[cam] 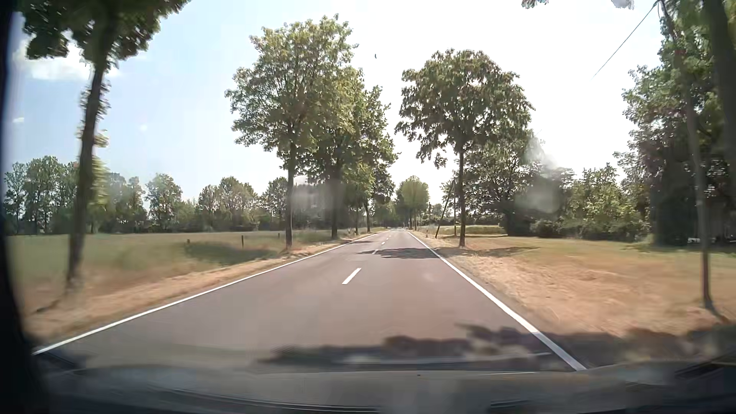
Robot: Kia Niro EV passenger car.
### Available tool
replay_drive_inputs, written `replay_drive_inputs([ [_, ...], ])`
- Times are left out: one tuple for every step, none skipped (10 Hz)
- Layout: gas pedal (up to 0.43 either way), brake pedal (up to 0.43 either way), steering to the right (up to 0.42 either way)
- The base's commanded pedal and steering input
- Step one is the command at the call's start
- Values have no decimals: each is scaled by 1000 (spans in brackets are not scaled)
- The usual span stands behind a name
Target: Follow the waypoints while adhering to traffic rules and regulations
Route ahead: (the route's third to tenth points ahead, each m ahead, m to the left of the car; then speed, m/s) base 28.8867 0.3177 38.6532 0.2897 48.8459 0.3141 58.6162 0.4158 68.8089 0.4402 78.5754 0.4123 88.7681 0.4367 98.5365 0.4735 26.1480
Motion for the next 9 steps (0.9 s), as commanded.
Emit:
replay_drive_inputs([
  [248,6,3],
  [248,6,3],
  [248,6,3],
  [248,6,4],
  [248,6,3],
  [248,6,3],
  [248,6,4],
  [240,6,3],
  [240,6,3],
])
